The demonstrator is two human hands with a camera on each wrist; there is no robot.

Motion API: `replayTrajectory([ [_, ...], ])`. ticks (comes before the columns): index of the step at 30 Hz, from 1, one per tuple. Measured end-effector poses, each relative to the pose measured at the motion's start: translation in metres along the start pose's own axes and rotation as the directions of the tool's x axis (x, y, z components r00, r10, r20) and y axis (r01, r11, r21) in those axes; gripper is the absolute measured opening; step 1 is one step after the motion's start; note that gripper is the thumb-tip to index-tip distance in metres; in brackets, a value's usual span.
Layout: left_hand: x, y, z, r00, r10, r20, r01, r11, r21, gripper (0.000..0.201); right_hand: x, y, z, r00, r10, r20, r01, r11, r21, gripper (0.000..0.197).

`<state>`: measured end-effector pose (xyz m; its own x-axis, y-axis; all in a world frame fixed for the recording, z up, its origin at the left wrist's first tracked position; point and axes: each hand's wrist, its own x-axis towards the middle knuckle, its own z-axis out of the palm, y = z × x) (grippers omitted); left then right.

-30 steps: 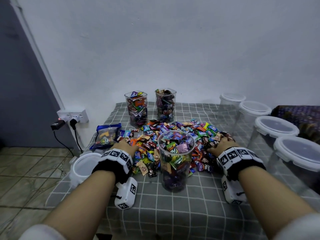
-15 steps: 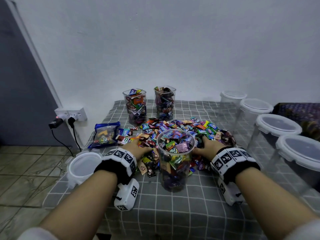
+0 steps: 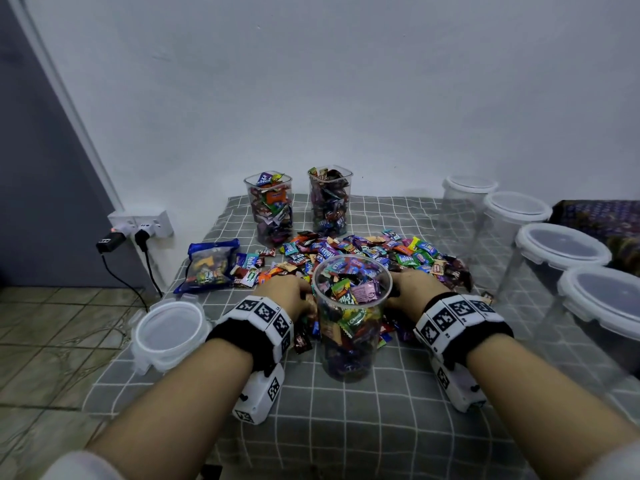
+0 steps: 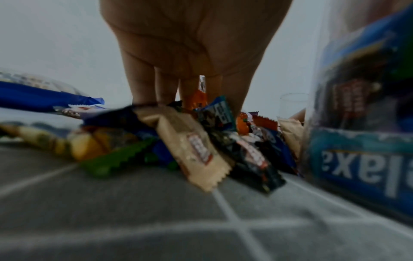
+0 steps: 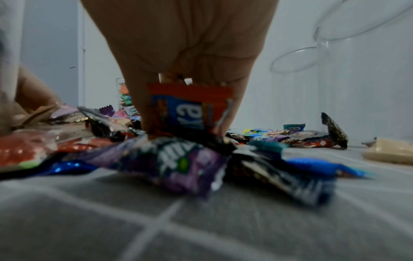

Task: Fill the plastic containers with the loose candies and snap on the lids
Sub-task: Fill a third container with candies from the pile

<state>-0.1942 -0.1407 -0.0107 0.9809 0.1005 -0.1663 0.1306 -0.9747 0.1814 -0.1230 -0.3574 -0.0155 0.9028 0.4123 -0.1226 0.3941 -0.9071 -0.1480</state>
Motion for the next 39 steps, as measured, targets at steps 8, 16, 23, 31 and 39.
replayTrajectory([
  [8, -0.004, 0.002, -0.003, 0.987, -0.045, -0.154, 0.028, 0.994, -0.11, 0.023, -0.007, -0.004, -0.005, 0.994, -0.017, -0.104, 0.018, 1.0, 0.008, 0.029],
  [16, -0.008, 0.001, -0.004, 0.954, -0.081, -0.288, 0.001, 0.963, -0.268, 0.016, -0.009, -0.004, -0.006, 0.979, -0.003, -0.206, 0.018, 0.997, 0.07, 0.025],
  [23, -0.012, 0.0, -0.005, 0.928, -0.1, -0.358, -0.016, 0.952, -0.307, 0.017, -0.015, -0.005, -0.009, 0.966, 0.016, -0.258, 0.018, 0.992, 0.128, 0.025],
  [31, -0.022, 0.007, -0.011, 0.897, -0.108, -0.429, -0.058, 0.932, -0.356, 0.018, -0.035, -0.01, -0.023, 0.905, 0.061, -0.42, 0.084, 0.944, 0.319, 0.021],
  [39, -0.025, 0.008, -0.012, 0.89, -0.115, -0.442, -0.077, 0.917, -0.392, 0.019, -0.057, -0.028, -0.056, 0.788, 0.026, -0.616, 0.303, 0.853, 0.424, 0.018],
])
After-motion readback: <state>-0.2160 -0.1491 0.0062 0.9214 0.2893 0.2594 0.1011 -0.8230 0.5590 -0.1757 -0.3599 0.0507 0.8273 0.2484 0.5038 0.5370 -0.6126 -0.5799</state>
